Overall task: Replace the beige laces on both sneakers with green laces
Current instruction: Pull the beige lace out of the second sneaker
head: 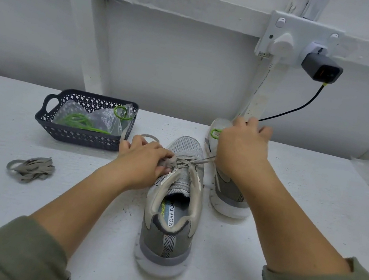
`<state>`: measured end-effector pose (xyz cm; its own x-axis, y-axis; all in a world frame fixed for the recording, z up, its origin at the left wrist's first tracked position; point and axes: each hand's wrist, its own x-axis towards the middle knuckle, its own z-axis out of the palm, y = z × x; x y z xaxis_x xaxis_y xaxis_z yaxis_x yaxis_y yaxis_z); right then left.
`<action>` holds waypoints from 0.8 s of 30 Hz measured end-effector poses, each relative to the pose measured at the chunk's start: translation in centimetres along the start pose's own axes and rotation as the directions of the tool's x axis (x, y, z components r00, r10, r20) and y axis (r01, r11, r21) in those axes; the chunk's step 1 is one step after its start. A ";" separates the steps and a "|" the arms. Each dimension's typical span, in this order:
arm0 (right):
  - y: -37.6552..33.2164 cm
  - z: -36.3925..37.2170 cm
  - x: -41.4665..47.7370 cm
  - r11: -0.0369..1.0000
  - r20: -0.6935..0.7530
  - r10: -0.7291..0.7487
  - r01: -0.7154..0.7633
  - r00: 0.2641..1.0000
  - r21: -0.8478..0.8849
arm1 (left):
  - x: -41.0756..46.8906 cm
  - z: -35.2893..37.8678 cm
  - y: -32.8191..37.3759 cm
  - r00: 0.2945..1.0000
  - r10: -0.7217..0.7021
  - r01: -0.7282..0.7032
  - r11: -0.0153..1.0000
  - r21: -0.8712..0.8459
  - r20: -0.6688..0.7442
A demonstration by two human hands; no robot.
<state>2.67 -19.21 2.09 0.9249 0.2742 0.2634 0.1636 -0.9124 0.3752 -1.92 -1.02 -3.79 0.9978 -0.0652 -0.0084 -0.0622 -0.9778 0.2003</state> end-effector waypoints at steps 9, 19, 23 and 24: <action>-0.5 0.4 0.4 0.996 -0.027 -0.071 0.073 0.997 0.050 | -0.1 0.1 -0.1 1.000 -0.004 0.004 1.000 -0.025 -0.003; -1.9 0.4 0.0 0.968 0.033 -0.218 0.211 0.976 0.138 | 0.1 0.0 -0.1 1.000 -0.003 0.003 1.000 -0.025 -0.009; -0.9 -0.3 -0.1 0.997 -0.011 -0.022 0.023 1.000 0.077 | 0.1 0.2 -0.2 1.000 -0.001 0.001 1.000 -0.022 -0.013; -1.3 -0.3 -0.3 0.991 0.017 -0.090 0.088 0.996 0.105 | 0.1 0.2 -0.2 1.000 -0.003 0.003 1.000 -0.022 -0.014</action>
<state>2.09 -18.02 1.80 0.9121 0.3499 0.2136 0.2793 -0.9118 0.3011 -1.84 -0.88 -4.02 0.9982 -0.0595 0.0046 -0.0591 -0.9732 0.2221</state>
